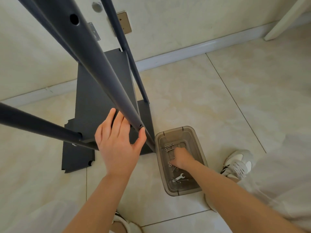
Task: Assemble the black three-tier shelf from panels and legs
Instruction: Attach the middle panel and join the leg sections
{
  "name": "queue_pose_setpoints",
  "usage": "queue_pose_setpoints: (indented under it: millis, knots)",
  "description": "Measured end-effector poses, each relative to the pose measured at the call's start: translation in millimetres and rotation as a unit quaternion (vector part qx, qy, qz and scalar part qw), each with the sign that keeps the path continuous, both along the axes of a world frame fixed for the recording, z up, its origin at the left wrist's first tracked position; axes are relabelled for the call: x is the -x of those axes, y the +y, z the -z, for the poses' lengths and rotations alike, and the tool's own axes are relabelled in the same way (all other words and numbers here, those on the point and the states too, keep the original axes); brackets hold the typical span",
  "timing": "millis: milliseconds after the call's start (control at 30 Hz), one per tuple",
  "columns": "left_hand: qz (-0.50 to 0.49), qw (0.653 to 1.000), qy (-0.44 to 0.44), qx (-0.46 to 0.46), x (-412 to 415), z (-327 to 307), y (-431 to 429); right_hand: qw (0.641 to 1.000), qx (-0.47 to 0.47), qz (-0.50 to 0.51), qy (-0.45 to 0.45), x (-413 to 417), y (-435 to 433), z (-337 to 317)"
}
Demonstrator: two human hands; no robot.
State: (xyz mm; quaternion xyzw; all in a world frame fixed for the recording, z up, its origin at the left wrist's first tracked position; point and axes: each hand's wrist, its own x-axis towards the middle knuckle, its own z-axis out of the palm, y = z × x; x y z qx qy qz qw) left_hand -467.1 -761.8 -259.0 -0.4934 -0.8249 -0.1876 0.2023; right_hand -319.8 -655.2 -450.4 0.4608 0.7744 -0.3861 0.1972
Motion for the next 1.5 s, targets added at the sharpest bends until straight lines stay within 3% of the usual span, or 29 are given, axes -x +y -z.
queue_pose_setpoints:
  millis: [233, 433, 700, 900, 967, 1033, 1167, 1233, 1367, 1500]
  knots:
    - [-0.020, 1.000, -0.021, -0.005, -7, -4, 3, 0.979, 0.056, 0.162, 0.111, -17, -10, -37]
    - [-0.015, 0.999, -0.048, -0.003, -13, -13, 2, 0.923, 0.032, 0.320, 0.211, -22, -31, -89]
    - [0.025, 0.986, -0.162, -0.019, -15, -23, -14, 0.848, 0.041, 0.339, 0.405, -9, -44, -190]
    - [-0.009, 0.956, -0.223, -0.189, -36, -33, -21, 0.815, 0.035, 0.334, 0.472, -9, -52, -224]
    - [-0.044, 0.928, -0.284, -0.238, -44, -34, -20, 0.814, 0.030, 0.331, 0.475, -5, -54, -229]
    - [-0.084, 0.871, -0.410, -0.258, -48, -33, -15, 0.818, 0.023, 0.327, 0.473, -2, -54, -230]
    - [-0.115, 0.672, -0.705, -0.197, -43, -22, -11, 0.836, 0.013, 0.305, 0.456, 4, -53, -228]
    - [-0.097, 0.614, -0.761, -0.187, -40, -12, -14, 0.831, 0.009, 0.305, 0.465, 7, -52, -227]
    - [-0.074, 0.572, -0.779, -0.246, -26, 3, -16, 0.820, 0.011, 0.316, 0.477, 6, -48, -227]
    - [-0.037, 0.577, -0.778, -0.247, -23, 0, -9, 0.821, 0.019, 0.314, 0.477, 9, -44, -227]
